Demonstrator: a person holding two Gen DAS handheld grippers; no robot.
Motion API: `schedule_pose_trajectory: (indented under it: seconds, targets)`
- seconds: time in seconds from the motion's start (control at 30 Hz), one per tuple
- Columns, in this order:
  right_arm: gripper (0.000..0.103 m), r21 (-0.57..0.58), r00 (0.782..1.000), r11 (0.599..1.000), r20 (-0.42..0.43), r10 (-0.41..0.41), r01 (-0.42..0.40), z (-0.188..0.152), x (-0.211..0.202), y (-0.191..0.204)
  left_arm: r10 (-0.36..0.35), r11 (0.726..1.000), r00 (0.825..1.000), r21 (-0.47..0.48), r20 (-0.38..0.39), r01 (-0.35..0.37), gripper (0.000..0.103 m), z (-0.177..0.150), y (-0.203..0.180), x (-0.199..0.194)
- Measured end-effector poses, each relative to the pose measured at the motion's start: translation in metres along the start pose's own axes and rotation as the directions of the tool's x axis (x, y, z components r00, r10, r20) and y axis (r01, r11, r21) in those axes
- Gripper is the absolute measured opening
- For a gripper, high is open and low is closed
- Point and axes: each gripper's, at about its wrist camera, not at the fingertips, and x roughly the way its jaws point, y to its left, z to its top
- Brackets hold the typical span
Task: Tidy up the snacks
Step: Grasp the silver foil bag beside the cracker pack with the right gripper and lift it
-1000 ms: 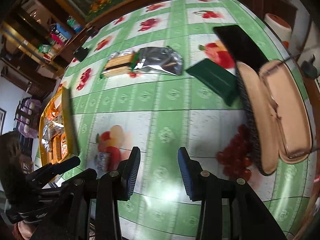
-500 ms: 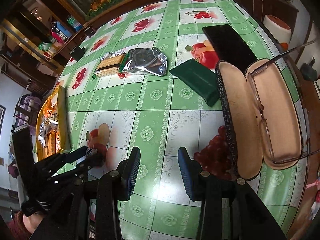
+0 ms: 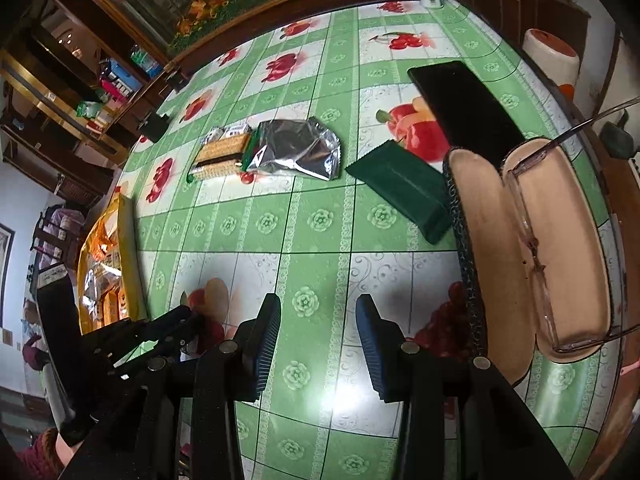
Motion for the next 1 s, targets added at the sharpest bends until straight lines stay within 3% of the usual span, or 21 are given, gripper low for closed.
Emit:
schedule_pose_trajectory:
  seconds: [0.13, 0.33, 0.67, 0.83, 1.0]
  targets:
    - [0.042, 0.040, 1.000, 0.999, 0.001, -0.023, 0.023, 0.005, 0.000, -0.006, -0.078, 0.995, 0.997, -0.053, 0.013, 0.079, 0.019, -0.001, 0.017, -0.005]
    - [0.042, 0.064, 1.000, 0.998, 0.010, -0.006, 0.006, 0.025, 0.006, 0.003, -0.116, 0.991, 0.992, -0.059, 0.046, 0.119, 0.019, -0.006, 0.031, -0.023]
    - [0.042, 0.060, 0.998, 0.998, 0.042, -0.036, 0.033, 0.122, 0.046, 0.020, -0.116, 0.989, 0.987, -0.076, 0.112, 0.125, 0.019, -0.015, 0.058, -0.054]
    - [0.042, 0.077, 0.999, 0.996, -0.011, -0.040, 0.041, 0.160, 0.087, 0.014, -0.130, 0.987, 0.984, -0.081, 0.121, 0.140, 0.019, -0.023, 0.064, -0.059]
    - [0.042, 0.077, 0.998, 0.997, -0.070, -0.005, 0.011, 0.155, 0.112, 0.015, -0.170, 0.980, 0.975, -0.077, 0.142, 0.182, 0.019, -0.027, 0.067, -0.062]
